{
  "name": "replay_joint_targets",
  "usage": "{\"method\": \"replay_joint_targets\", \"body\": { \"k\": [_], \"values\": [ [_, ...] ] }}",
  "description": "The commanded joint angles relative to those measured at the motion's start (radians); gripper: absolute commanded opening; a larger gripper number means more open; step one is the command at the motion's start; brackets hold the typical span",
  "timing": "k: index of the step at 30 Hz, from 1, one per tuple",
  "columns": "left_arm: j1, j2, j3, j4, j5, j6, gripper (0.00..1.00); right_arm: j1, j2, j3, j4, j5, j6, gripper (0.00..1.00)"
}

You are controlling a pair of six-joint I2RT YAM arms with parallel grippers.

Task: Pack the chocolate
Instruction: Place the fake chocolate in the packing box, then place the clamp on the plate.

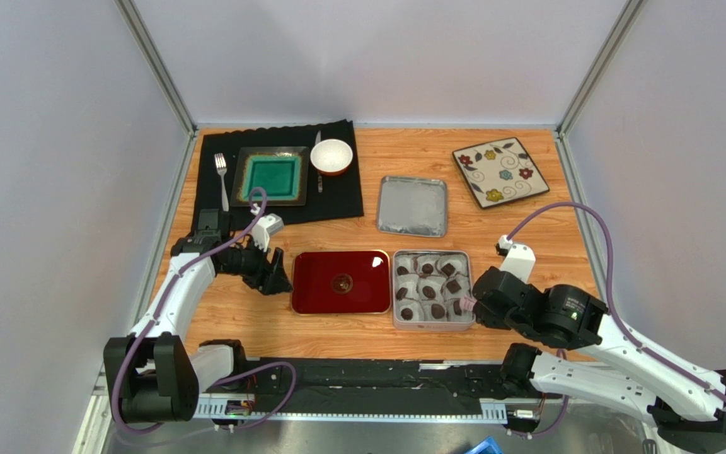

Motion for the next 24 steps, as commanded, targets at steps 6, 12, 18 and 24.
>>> {"method": "replay_joint_targets", "body": {
  "k": [6, 12, 18, 24],
  "values": [
    [0.006, -0.015, 0.034, -0.006, 0.027, 0.017, 0.73, -0.001, -0.004, 0.103, -0.050, 0.397, 0.081, 0.00],
    [0.007, -0.031, 0.032, -0.011, 0.024, 0.019, 0.73, -0.007, 0.107, 0.161, -0.054, 0.673, 0.125, 0.01],
    [0.006, -0.032, 0.023, 0.003, 0.018, 0.009, 0.73, -0.007, 0.194, 0.076, 0.486, 0.595, -0.259, 0.00],
    [0.053, -0.003, 0.063, -0.026, 0.053, 0.006, 0.73, -0.007, 0.392, 0.051, 0.990, 0.475, -0.561, 0.00]
  ]
}}
